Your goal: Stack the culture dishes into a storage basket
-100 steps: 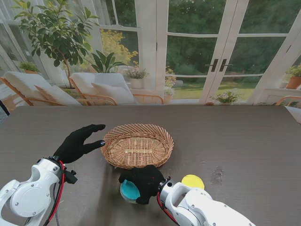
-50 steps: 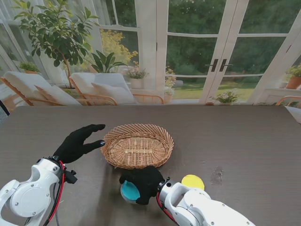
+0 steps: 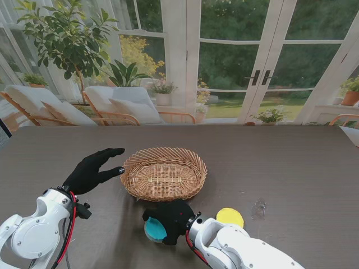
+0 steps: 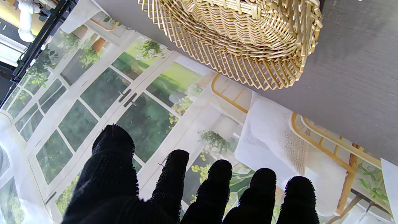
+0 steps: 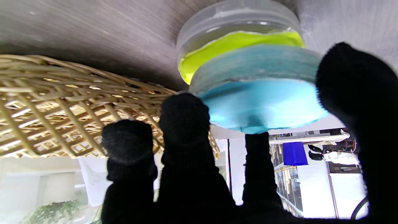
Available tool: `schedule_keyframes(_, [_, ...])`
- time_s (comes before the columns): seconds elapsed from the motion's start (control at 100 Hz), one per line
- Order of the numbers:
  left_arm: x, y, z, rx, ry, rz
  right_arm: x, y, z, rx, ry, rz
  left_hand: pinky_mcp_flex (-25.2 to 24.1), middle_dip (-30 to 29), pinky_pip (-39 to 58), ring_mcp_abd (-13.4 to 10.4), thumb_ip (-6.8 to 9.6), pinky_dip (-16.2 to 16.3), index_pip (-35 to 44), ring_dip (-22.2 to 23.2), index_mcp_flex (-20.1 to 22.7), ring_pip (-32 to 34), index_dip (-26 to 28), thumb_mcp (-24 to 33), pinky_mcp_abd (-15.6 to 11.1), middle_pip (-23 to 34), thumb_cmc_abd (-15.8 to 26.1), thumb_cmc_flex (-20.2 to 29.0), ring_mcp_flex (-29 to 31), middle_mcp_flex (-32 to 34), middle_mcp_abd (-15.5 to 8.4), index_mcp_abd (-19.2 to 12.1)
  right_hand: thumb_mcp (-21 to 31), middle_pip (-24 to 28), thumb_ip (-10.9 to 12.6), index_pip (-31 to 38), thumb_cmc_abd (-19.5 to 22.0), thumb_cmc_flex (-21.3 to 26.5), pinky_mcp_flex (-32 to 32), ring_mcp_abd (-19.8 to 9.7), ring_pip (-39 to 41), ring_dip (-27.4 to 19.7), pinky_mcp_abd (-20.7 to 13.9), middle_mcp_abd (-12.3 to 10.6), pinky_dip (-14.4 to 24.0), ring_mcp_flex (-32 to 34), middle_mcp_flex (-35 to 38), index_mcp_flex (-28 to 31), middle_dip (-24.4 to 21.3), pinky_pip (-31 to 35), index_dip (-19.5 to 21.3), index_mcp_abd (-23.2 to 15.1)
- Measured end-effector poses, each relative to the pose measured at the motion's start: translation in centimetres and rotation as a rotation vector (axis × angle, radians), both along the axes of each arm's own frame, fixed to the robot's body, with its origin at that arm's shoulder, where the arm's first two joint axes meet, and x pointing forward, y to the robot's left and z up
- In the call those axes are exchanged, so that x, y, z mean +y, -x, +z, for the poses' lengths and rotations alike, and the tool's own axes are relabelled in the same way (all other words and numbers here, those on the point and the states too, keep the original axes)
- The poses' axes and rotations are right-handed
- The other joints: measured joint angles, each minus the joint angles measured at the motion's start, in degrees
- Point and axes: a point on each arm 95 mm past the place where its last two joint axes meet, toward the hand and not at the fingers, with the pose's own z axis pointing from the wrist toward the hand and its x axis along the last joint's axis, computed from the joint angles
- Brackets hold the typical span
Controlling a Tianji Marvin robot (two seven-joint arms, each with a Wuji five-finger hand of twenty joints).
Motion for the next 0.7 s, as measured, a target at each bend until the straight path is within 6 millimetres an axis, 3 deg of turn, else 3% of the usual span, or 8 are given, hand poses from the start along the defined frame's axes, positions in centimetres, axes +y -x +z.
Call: schedule_keyframes(0.7, [0.02,0.0,-0.02,0.006,0.003,-0.004,0.01,-0.12,-0.42,-0.013,0.027,-0.011,0.0,0.0,0.0,0.0,0.0,0.0,0.0,0.0,0.0,0.0,0.0,0.0,0.0,0.0,0.0,0.0,0.0,0.0,0.0,0.0,0.0,2.6,0.0,-0.1,0.1,0.0,0.0,-1.1,0.2,-0.1,-1.3,-0.3,0.0,-0.6,-3.4,0.0,1.1,0.0,-0.1,0.0])
